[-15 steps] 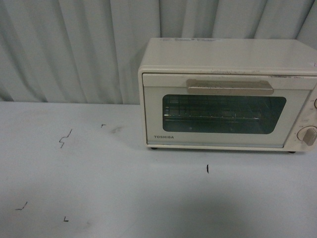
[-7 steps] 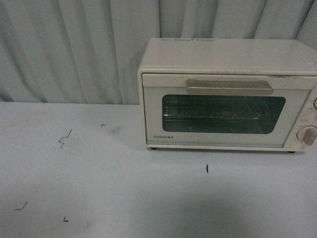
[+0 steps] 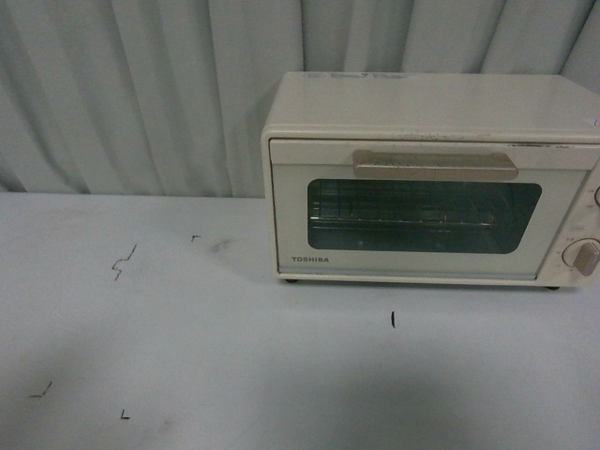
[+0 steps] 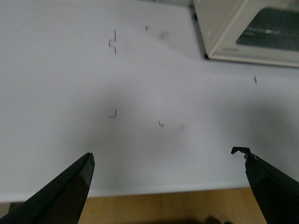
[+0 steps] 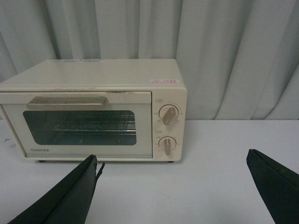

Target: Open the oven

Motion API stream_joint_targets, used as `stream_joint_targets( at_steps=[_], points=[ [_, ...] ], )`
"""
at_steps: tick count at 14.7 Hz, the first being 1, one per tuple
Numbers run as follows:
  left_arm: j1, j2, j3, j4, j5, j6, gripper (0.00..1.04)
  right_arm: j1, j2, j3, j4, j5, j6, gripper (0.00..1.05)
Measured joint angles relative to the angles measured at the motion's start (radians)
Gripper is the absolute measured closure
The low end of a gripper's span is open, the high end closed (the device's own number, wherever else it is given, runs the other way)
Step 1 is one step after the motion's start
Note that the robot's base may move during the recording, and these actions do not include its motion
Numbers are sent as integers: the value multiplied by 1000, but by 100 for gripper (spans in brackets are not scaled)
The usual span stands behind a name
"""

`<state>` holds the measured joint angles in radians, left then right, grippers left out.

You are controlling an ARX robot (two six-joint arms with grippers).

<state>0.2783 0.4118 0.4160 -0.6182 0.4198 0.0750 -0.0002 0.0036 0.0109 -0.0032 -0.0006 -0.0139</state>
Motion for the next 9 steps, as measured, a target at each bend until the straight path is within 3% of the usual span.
stream_joint_targets(
  at_steps=[1,4,5,7,9],
  points=[
    [-51,39,30,72,-13,-32,7,0,0,0,0,0,0,6],
    [-365,297,50,375,-169,-264,7,0,0,0,0,0,0,6],
    [-630,603,57,671,-297,-494,7,0,0,0,0,0,0,6],
    [-741,844,105,839,-315,-631,7,0,0,0,0,0,0,6],
    [-779,1043,185,925,-324,-759,7,0,0,0,0,0,0,6]
  ],
)
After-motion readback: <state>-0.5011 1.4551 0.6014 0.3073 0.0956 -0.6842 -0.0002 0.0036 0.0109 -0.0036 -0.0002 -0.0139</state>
